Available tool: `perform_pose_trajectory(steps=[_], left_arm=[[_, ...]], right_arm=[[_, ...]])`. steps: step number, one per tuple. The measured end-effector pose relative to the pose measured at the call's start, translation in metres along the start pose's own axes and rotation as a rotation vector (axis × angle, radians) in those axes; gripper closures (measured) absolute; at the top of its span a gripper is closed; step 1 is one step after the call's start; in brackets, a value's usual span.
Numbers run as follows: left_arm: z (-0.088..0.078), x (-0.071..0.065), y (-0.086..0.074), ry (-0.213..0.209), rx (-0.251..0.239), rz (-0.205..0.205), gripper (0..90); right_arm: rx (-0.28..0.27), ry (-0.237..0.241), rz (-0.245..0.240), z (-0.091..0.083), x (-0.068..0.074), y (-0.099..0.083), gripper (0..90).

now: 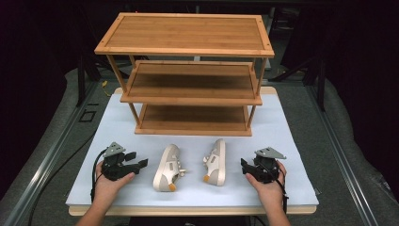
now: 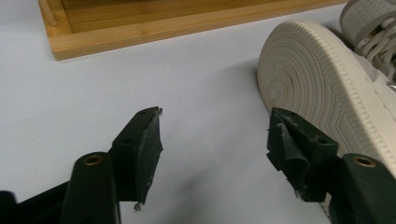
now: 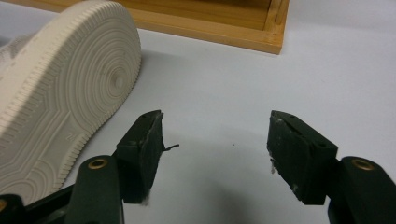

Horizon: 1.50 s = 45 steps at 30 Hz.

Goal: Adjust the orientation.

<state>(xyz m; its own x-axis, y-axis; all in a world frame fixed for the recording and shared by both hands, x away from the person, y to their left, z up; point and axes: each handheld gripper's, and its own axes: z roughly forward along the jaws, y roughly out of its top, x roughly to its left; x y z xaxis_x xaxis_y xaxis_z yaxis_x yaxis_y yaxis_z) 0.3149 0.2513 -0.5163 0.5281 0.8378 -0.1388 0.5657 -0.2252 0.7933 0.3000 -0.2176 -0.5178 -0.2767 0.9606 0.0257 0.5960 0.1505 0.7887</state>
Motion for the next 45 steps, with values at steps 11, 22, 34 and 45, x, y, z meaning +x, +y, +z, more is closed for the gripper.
perform_pose_trajectory(steps=[11, 22, 34, 45], left_arm=[[-0.011, -0.019, 0.004, -0.030, -0.021, 0.040, 34.8], [-0.021, -0.040, 0.008, -0.084, -0.026, 0.092, 62.4], [-0.020, -0.062, 0.009, -0.178, -0.029, 0.151, 89.1], [-0.013, -0.061, 0.006, -0.176, 0.026, 0.170, 89.5]], right_arm=[[-0.037, 0.003, 0.020, -0.012, 0.011, 0.002, 38.5], [-0.048, 0.010, 0.028, -0.022, 0.021, -0.003, 43.8], [-0.031, 0.023, 0.028, -0.019, 0.019, -0.004, 44.6], [-0.023, 0.029, 0.025, -0.017, 0.019, -0.005, 44.4]])
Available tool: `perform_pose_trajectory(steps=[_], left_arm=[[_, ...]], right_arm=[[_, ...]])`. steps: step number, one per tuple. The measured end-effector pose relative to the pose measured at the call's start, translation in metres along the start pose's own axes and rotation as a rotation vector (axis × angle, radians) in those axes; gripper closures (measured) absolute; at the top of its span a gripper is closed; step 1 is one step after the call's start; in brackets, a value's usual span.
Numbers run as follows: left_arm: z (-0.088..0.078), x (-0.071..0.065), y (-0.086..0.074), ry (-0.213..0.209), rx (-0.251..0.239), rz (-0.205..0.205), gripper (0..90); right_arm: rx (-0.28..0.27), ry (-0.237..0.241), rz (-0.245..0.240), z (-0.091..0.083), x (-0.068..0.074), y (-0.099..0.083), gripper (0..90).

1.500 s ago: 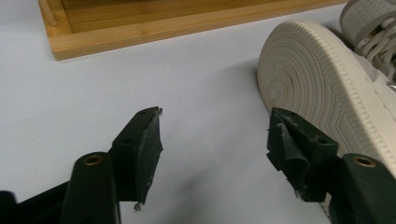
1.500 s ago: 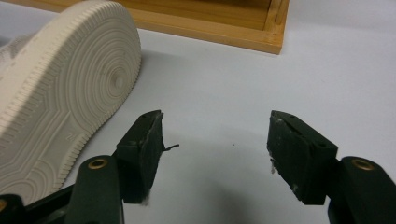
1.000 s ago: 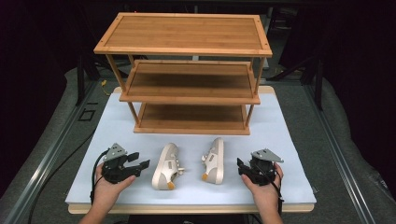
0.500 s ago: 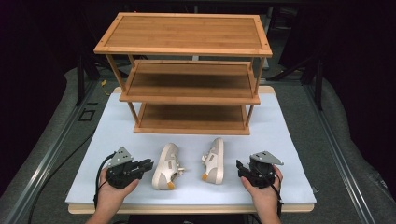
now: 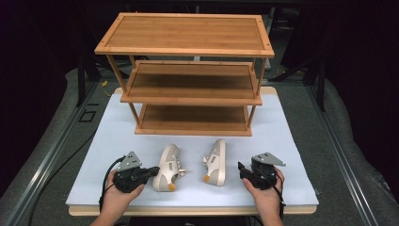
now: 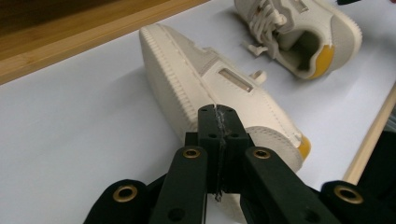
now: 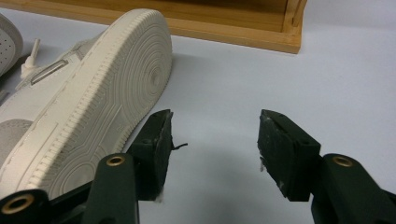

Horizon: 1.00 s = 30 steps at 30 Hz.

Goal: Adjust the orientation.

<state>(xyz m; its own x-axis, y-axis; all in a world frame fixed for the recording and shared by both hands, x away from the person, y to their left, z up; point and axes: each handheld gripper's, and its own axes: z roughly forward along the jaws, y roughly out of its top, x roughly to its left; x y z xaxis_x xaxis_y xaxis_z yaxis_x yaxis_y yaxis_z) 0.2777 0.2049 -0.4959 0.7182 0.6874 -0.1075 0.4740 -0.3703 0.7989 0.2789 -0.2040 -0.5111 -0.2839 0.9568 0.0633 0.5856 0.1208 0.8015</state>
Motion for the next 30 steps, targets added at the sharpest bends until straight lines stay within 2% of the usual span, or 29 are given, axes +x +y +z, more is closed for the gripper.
perform_pose_trajectory(steps=[6, 9, 13, 24, 25, 26, 30], left_arm=[[-0.002, 0.004, -0.002, 0.008, 0.002, -0.008, 89.5], [-0.004, 0.006, -0.004, 0.031, 0.000, -0.008, 89.5], [-0.007, 0.012, -0.009, 0.060, 0.004, -0.032, 89.4], [-0.007, 0.025, -0.016, 0.087, 0.026, -0.071, 89.4], [-0.007, 0.027, -0.017, 0.094, 0.034, -0.071, 89.4], [-0.005, 0.030, -0.019, 0.103, 0.052, -0.090, 89.4], [0.001, 0.034, -0.024, 0.112, 0.087, -0.096, 89.4]], right_arm=[[0.003, 0.002, 0.001, 0.001, 0.000, 0.000, 44.5], [0.002, 0.002, 0.002, 0.001, 0.000, 0.000, 44.6], [0.004, 0.009, 0.010, 0.002, -0.001, -0.001, 44.7], [0.005, -0.002, 0.002, 0.003, 0.000, -0.001, 47.3], [0.011, -0.005, -0.001, 0.003, 0.000, -0.001, 47.8], [0.008, 0.002, -0.011, 0.003, 0.001, -0.001, 48.9], [0.002, 0.015, -0.024, 0.003, 0.005, 0.000, 52.1]])
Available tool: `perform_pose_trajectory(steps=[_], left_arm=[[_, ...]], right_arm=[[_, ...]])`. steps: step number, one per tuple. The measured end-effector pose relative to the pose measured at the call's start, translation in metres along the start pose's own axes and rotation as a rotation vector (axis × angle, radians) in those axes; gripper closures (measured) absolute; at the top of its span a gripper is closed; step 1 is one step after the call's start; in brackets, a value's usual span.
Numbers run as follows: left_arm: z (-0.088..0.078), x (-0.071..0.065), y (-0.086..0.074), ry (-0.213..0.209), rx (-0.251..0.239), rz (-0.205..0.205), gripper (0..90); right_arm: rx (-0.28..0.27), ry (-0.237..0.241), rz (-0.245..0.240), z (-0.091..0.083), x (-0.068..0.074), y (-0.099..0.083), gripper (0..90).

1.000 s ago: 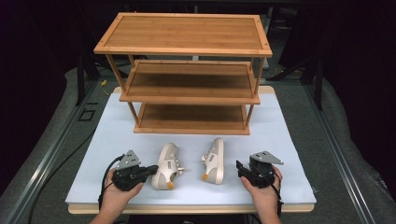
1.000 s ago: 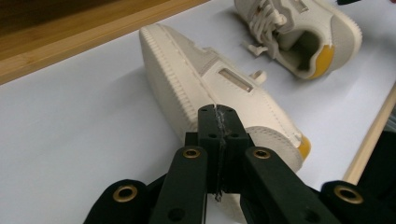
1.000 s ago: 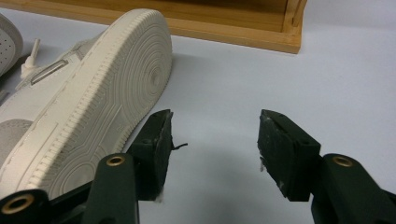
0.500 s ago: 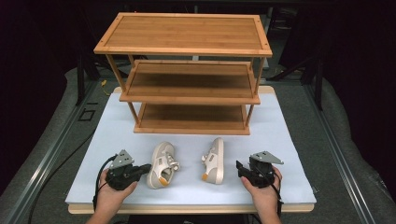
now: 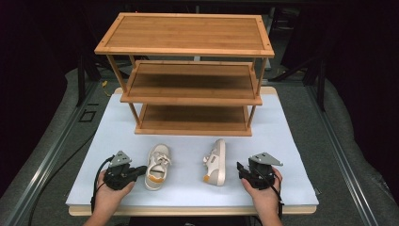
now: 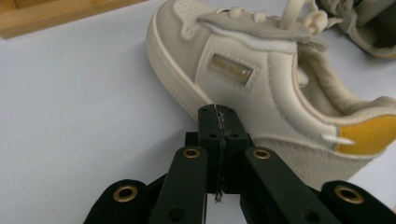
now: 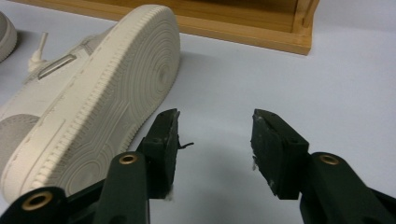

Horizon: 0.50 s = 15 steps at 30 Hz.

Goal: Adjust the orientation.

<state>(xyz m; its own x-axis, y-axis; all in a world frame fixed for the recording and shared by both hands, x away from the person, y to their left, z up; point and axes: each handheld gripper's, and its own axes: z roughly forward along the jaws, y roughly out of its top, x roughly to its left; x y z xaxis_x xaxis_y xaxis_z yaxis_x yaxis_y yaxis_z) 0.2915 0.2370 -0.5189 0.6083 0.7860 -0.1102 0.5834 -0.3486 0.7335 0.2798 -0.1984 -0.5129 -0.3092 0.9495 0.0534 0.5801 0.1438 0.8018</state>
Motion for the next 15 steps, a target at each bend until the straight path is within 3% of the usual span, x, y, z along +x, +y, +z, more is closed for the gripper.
perform_pose_trajectory(steps=[4, 11, 12, 13, 15], left_arm=[[0.005, 0.005, -0.003, 0.016, 0.026, -0.007, 89.3], [0.003, 0.007, -0.001, 0.026, 0.004, -0.031, 86.0], [0.002, 0.008, -0.001, 0.027, 0.003, -0.035, 84.7], [0.001, 0.008, -0.001, 0.033, -0.009, -0.045, 83.1], [0.001, 0.010, -0.001, 0.032, -0.014, -0.052, 78.1]], right_arm=[[-0.013, 0.007, -0.013, -0.001, 0.003, 0.001, 57.7], [-0.041, 0.039, -0.037, -0.003, 0.009, 0.004, 71.0], [-0.041, 0.023, -0.042, -0.004, 0.012, 0.004, 72.8], [-0.056, 0.074, -0.045, -0.005, 0.012, 0.005, 74.7], [-0.072, 0.072, -0.048, -0.007, 0.017, 0.006, 77.7]])
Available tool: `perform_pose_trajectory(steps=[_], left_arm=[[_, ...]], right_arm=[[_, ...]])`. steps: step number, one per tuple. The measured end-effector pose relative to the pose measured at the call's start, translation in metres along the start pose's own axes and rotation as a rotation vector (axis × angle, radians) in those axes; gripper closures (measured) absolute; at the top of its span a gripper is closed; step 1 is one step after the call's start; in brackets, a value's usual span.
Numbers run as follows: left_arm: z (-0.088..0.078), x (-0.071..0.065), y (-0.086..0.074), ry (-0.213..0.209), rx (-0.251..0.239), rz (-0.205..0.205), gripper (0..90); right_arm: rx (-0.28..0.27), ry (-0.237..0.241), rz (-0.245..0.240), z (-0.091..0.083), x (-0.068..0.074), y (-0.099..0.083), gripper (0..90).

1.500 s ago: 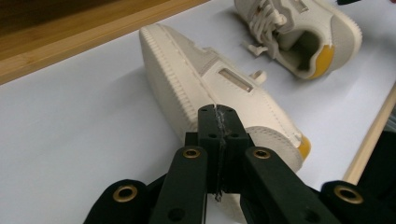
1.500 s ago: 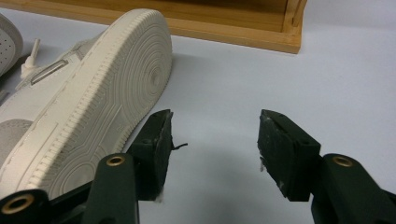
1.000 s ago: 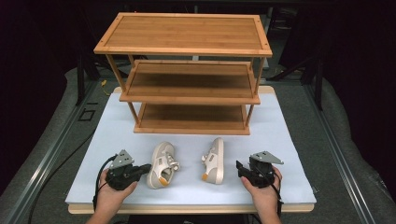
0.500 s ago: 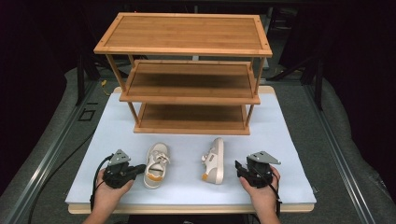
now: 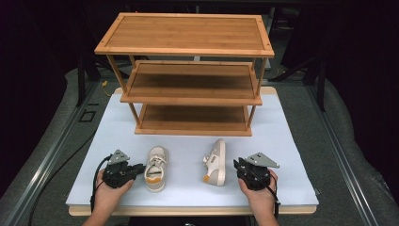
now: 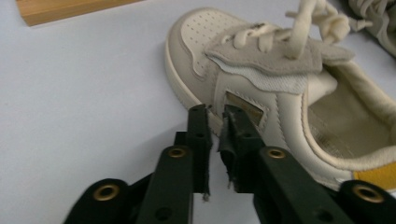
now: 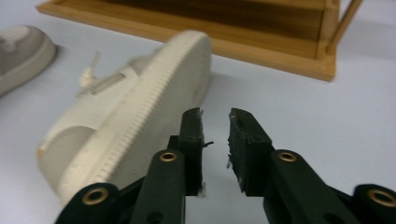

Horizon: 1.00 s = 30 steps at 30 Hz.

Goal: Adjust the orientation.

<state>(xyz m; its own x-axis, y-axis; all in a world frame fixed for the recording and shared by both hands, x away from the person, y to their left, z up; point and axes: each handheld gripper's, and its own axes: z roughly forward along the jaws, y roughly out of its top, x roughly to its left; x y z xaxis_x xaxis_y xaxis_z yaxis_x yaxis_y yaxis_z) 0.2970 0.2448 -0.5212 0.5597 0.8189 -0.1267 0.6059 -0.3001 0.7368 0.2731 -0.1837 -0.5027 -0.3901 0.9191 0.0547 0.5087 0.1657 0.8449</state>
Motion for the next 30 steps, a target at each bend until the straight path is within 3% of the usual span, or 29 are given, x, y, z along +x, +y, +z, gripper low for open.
perform_pose_trajectory(steps=[2, 5, 7, 15, 21, 30], left_arm=[[-0.001, 0.003, 0.000, -0.006, -0.023, -0.036, 72.5], [-0.001, 0.004, -0.001, -0.008, -0.036, -0.053, 67.2], [-0.002, 0.006, -0.002, -0.006, -0.048, -0.069, 58.9], [0.000, 0.012, -0.005, 0.002, -0.067, -0.137, 43.8], [0.000, 0.013, -0.004, -0.002, -0.065, -0.140, 43.1], [-0.002, 0.013, -0.004, -0.010, -0.077, -0.145, 43.1]], right_arm=[[-0.010, 0.028, -0.011, -0.001, 0.004, 0.002, 79.8], [-0.005, 0.044, -0.021, 0.000, 0.007, 0.003, 82.4], [-0.001, 0.083, -0.033, 0.002, 0.012, 0.003, 85.7], [-0.001, 0.127, -0.074, 0.004, 0.026, 0.004, 87.4], [0.013, 0.120, -0.091, 0.005, 0.028, 0.003, 86.8], [0.029, 0.092, -0.059, 0.001, 0.022, 0.002, 85.2]])
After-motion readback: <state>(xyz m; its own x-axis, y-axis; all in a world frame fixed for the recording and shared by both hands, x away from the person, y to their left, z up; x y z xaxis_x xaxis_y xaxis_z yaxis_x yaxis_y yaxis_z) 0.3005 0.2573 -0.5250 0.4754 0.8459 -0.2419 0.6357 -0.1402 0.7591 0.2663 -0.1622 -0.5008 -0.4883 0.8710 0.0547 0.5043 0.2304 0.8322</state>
